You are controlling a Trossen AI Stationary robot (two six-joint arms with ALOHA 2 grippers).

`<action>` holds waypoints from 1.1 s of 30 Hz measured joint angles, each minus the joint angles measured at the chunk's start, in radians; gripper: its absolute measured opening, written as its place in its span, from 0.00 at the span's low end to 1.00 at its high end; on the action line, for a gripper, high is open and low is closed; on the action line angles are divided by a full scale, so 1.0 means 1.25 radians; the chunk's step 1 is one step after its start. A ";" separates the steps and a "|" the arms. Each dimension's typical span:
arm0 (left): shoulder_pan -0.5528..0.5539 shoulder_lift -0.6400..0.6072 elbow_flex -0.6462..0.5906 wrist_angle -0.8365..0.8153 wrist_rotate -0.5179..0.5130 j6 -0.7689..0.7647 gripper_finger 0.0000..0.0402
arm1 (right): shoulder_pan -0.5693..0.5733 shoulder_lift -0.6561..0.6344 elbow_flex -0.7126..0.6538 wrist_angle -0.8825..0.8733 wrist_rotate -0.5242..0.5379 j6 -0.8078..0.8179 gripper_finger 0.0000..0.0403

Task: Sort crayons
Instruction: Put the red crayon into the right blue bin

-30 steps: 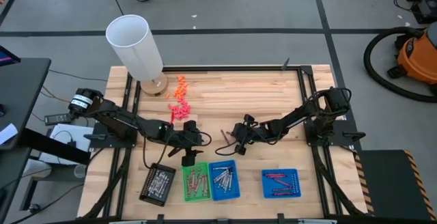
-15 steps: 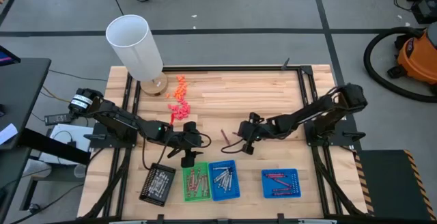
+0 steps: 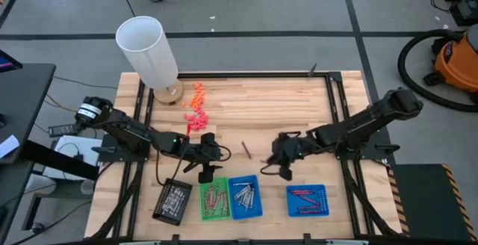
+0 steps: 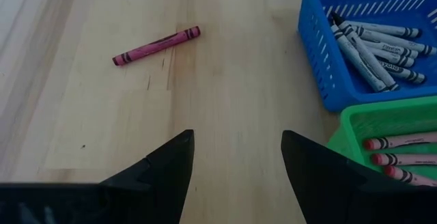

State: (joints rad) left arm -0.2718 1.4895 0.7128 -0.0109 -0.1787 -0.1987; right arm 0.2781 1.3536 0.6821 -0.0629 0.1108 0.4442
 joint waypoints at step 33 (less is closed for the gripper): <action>0.000 0.000 0.000 0.000 0.000 0.008 0.58 | 0.322 -0.059 0.001 -0.254 -0.070 0.439 0.31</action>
State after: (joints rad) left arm -0.2716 1.4895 0.7128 -0.0107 -0.1791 -0.1889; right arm 0.6808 1.2800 0.6830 -0.3799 0.0235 0.9926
